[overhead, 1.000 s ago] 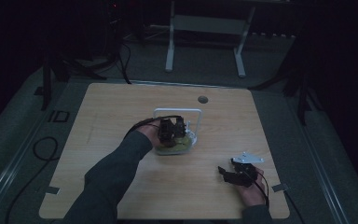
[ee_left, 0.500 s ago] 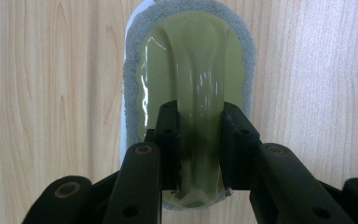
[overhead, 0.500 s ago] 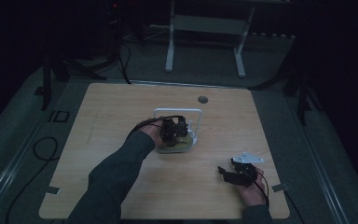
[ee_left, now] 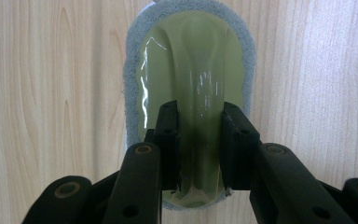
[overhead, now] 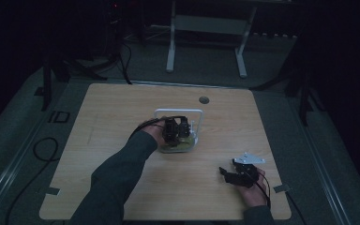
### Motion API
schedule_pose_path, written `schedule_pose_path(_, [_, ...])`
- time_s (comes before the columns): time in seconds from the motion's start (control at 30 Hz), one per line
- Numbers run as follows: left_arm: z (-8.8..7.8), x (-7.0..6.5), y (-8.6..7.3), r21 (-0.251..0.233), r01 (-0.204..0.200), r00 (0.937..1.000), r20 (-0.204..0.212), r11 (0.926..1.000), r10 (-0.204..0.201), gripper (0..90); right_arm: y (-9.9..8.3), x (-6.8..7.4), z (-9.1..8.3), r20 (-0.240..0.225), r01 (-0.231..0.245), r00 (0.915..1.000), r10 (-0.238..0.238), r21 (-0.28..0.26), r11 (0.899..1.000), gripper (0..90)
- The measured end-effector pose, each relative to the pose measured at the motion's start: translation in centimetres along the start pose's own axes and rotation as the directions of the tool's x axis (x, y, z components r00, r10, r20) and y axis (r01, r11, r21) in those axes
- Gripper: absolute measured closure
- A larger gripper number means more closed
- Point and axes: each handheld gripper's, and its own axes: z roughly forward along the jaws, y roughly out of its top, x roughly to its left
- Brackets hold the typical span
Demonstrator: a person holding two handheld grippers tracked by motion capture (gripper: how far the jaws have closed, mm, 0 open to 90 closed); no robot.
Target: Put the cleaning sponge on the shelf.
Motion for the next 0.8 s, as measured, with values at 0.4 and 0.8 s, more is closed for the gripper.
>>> schedule_pose_path(0.4, [0.18,0.17,0.17,0.001,-0.003,0.9995,-0.032,1.0,0.003,71.6,0.0,-0.01,0.01,-0.001,0.0,1.0,0.0,0.0,1.0,30.7])
schedule_pose_path(0.8, [0.76,0.3,0.32,0.02,-0.016,0.998,-0.06,0.9997,0.017,71.5,0.01,-0.01,0.0,-0.001,0.0,1.0,0.0,0.0,1.0,30.7])
